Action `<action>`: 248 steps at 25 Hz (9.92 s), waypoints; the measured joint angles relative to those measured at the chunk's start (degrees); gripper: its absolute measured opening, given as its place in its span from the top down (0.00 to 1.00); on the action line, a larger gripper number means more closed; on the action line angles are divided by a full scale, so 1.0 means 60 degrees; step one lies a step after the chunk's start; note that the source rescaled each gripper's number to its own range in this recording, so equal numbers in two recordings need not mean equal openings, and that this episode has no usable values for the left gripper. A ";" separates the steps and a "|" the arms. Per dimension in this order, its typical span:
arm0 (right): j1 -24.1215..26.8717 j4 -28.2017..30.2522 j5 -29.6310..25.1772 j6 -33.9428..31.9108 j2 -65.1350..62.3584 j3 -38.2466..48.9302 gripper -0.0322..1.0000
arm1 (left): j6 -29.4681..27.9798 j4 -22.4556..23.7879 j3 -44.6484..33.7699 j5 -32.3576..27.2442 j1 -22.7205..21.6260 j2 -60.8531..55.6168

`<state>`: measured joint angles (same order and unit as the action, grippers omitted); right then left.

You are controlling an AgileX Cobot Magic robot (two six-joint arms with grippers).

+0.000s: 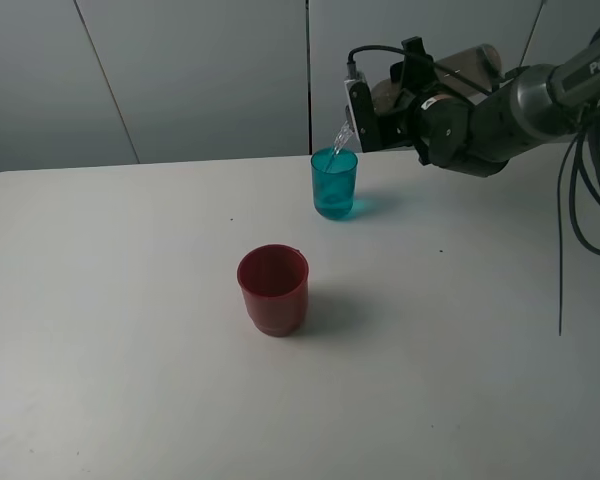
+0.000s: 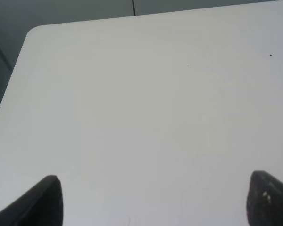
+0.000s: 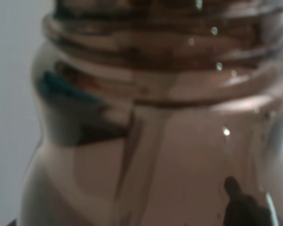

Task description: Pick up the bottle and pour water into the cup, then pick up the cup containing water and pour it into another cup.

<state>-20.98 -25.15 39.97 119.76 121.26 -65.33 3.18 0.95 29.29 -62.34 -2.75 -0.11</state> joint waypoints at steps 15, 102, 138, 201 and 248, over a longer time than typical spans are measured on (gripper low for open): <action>-0.0021 0.1463 0.0053 0.0000 0.0000 0.0000 0.97 | 0.0000 0.0000 0.0000 0.0000 0.0000 0.0000; 0.0997 0.0226 0.3728 -1.8832 -0.0809 0.4536 0.97 | 0.0000 0.0000 0.0000 0.0000 0.0000 0.0000; 0.1016 0.1199 0.2554 -1.8087 -0.4247 0.4978 0.01 | 0.0019 0.0000 0.0000 0.0000 0.0000 0.0000; -0.0309 0.8753 0.0502 -2.0630 -0.0796 0.3260 0.00 | 0.0019 0.0000 0.0000 0.0000 0.0000 0.0000; -0.0029 0.7522 0.1014 -2.0379 0.2143 0.0428 0.00 | 0.0019 0.0000 0.0000 0.0000 0.0000 0.0000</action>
<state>-21.16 19.98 46.06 -2.52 134.12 -62.76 3.29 0.95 29.29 -62.34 -2.75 -0.11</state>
